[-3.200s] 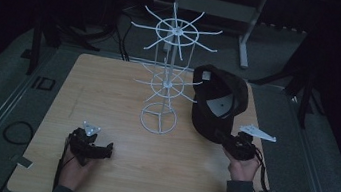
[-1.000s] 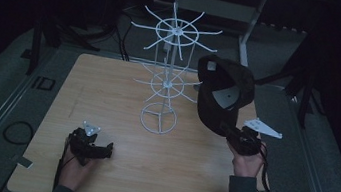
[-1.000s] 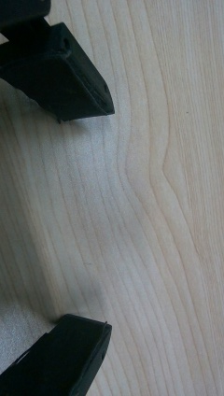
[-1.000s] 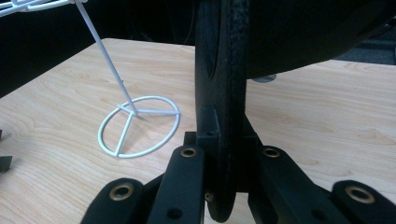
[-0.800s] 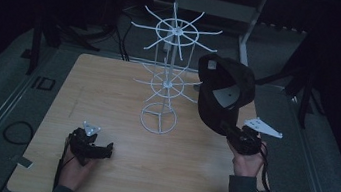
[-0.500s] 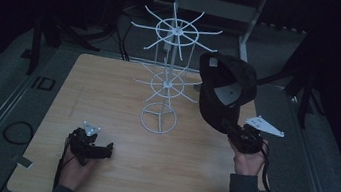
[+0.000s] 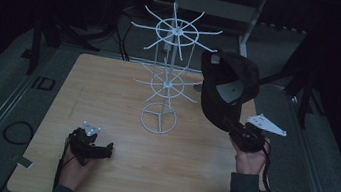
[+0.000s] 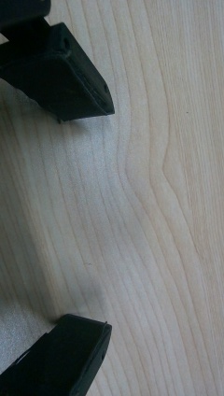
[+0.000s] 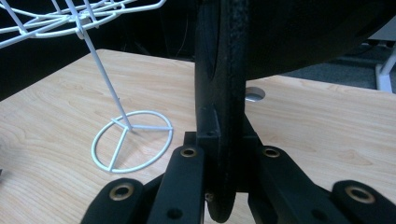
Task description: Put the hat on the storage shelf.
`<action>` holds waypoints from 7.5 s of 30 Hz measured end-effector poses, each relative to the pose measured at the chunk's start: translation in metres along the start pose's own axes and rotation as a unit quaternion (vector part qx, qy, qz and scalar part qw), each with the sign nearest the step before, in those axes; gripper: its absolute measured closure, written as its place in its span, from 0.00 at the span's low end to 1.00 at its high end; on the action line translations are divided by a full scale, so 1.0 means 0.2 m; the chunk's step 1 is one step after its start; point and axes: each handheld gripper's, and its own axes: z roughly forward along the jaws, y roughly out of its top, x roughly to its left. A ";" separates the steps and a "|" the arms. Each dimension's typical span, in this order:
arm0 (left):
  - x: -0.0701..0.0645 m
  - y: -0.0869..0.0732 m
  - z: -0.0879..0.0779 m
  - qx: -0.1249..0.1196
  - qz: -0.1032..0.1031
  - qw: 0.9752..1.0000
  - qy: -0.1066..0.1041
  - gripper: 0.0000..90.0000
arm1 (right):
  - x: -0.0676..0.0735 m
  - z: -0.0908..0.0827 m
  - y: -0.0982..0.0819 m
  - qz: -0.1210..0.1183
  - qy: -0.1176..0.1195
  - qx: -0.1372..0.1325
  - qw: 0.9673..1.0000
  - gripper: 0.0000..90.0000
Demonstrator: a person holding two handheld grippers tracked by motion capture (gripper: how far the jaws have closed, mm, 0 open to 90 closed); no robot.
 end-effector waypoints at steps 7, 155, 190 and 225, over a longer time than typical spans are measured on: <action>0.00 0.00 0.00 0.000 0.000 1.000 0.000 0.00 | 0.00 -0.01 0.02 -0.002 -0.002 -0.003 1.000 0.96; 0.00 0.00 0.00 0.001 0.000 1.000 -0.001 0.00 | 0.13 -0.07 0.30 -0.040 -0.019 -0.075 0.996 0.96; 0.00 0.00 0.00 0.001 0.001 1.000 -0.001 0.00 | 0.23 0.01 0.19 -0.117 -0.042 -0.048 0.991 0.95; 0.00 0.00 0.00 0.000 0.001 1.000 -0.001 0.00 | 0.33 0.05 0.16 -0.186 -0.029 -0.021 0.982 0.39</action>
